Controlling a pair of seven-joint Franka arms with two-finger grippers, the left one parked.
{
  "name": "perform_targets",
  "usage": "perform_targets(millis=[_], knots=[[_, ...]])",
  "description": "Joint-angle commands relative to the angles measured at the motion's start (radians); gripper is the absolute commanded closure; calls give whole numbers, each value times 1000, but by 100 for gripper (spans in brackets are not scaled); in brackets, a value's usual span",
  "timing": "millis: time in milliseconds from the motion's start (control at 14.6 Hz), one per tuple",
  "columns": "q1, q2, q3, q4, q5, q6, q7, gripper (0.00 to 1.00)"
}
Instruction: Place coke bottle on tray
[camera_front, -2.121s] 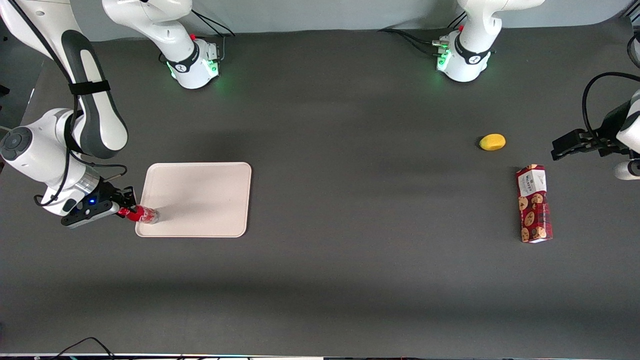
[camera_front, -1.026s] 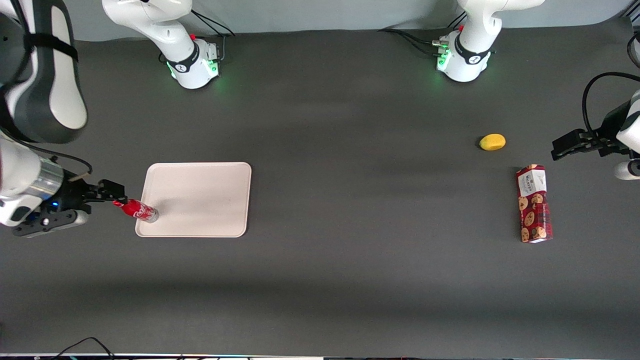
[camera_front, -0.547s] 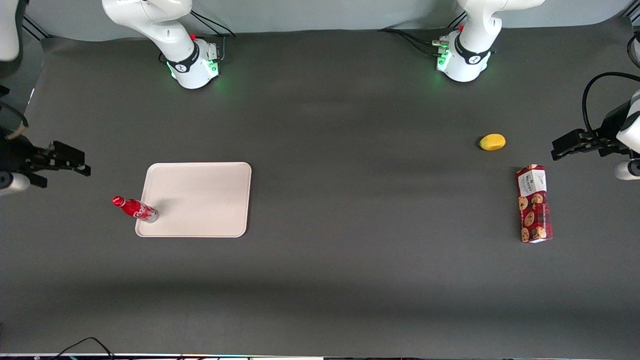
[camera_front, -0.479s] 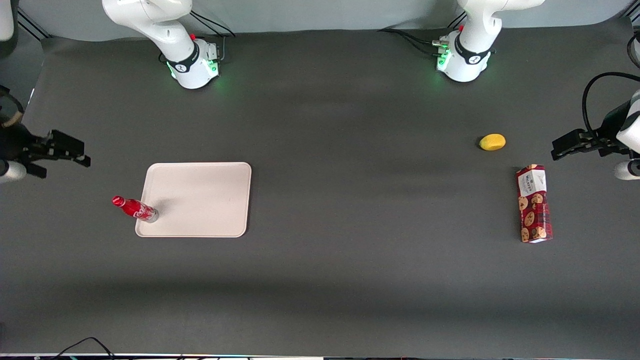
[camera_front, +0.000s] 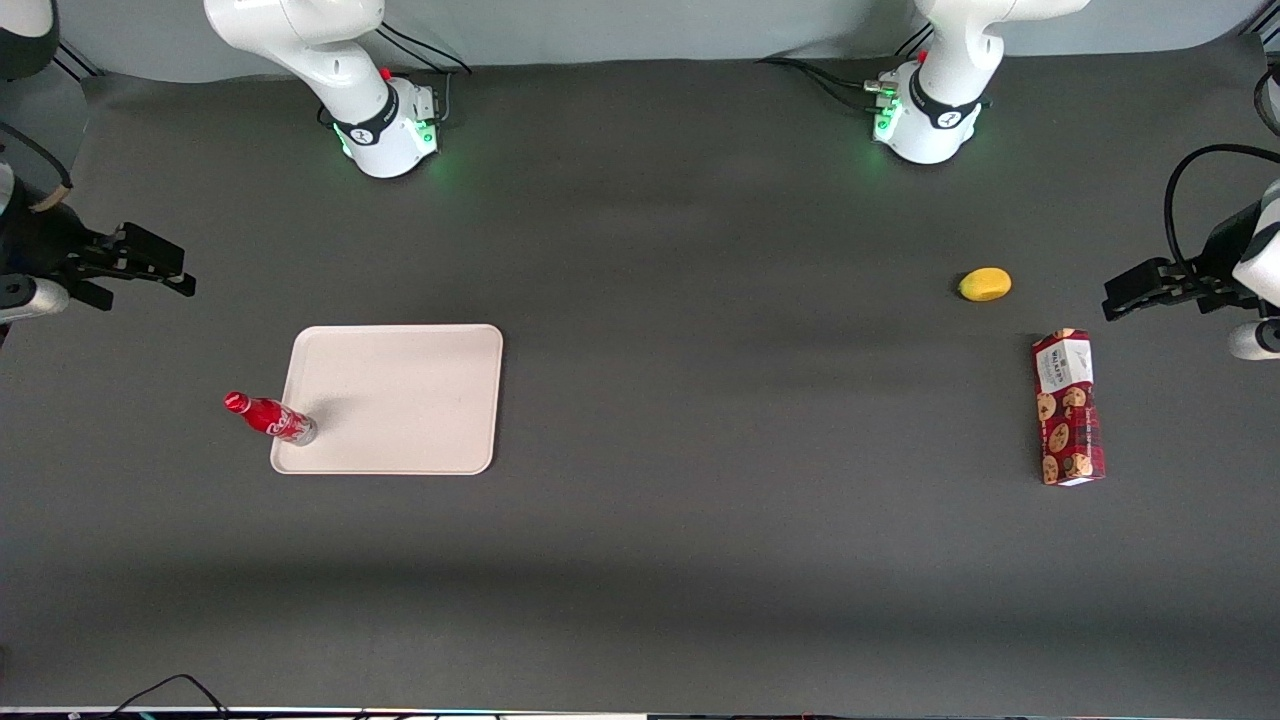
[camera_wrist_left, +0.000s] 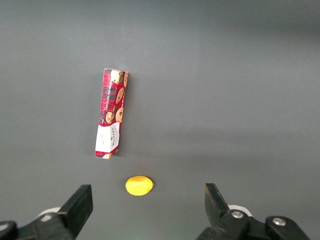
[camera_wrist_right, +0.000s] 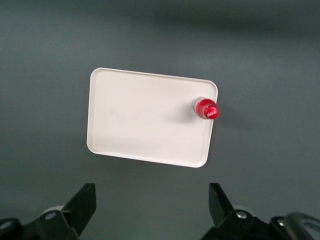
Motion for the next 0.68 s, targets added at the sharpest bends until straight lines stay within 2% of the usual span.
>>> perform_targets(millis=[0,205,342,616], knots=[[-56,-32,18,-37,-17,33,37,0],[-78,3,20,11,-21,33,40,0],[-78,6,25,13,-72,33,42,0],[-86,6,18,13,-76,30,42,0]])
